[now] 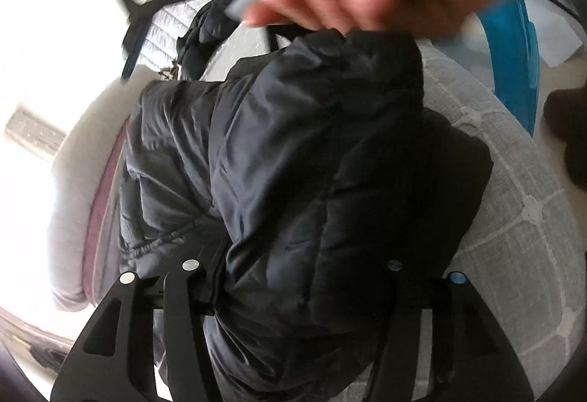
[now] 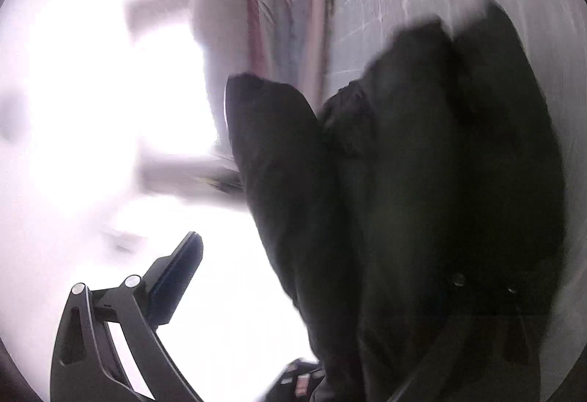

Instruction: Fold large clothes

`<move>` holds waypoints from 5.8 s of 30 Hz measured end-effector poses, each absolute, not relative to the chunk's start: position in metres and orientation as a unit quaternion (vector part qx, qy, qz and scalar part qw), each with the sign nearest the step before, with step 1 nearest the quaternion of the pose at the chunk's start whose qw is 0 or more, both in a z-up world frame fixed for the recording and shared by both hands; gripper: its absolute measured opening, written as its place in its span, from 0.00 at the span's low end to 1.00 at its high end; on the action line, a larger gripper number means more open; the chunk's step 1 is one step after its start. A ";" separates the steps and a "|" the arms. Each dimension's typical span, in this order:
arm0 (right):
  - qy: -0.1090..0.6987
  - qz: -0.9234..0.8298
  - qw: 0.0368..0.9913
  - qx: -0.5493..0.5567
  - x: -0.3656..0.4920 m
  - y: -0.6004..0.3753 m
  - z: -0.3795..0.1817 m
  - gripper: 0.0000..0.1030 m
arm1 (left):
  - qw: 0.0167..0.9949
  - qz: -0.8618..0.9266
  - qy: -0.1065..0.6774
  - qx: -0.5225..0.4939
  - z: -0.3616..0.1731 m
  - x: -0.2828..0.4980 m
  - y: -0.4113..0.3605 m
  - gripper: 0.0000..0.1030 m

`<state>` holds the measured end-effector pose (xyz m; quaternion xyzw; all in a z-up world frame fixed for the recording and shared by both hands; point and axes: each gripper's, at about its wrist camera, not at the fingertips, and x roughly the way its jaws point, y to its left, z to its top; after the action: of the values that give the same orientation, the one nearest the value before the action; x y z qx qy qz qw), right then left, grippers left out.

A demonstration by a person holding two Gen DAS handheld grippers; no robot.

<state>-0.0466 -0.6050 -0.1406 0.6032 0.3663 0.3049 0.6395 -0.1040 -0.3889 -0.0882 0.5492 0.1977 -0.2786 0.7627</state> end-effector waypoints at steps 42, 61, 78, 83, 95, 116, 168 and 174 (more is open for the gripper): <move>0.392 0.193 0.804 0.403 -0.099 -0.607 -0.092 0.21 | 0.869 -0.317 0.358 0.126 -0.001 -0.003 -0.241 0.85; 0.451 0.118 0.761 0.451 -0.152 -0.615 -0.080 0.90 | 0.791 -0.284 0.472 -0.267 -0.048 0.097 -0.072 0.86; 0.447 0.158 0.699 0.535 -0.127 -0.598 -0.127 0.94 | 0.665 -0.384 0.557 -0.317 -0.109 0.132 -0.142 0.87; 0.445 0.176 0.696 0.535 -0.114 -0.587 -0.131 0.94 | 0.708 -0.370 0.539 -0.268 -0.090 0.122 -0.156 0.58; 0.475 0.265 0.678 0.495 -0.021 -0.473 -0.128 0.95 | 0.810 -0.262 0.485 -0.201 -0.010 0.127 -0.074 0.50; 0.389 0.268 0.776 0.418 0.004 -0.438 -0.052 0.93 | 0.835 -0.237 0.448 -0.214 -0.010 0.127 -0.033 0.67; 0.452 0.180 0.710 0.509 -0.019 -0.406 -0.106 0.94 | 0.767 -0.250 0.530 -0.260 -0.049 0.079 -0.003 0.77; 0.447 0.184 0.708 0.515 -0.021 -0.405 -0.108 0.93 | 0.762 -0.255 0.531 -0.269 -0.046 0.079 -0.006 0.77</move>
<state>-0.0207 -0.4053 -0.1075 0.5148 0.4470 0.1844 0.7079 0.0790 -0.0056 -0.0459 -0.2686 0.5308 -0.2545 0.7624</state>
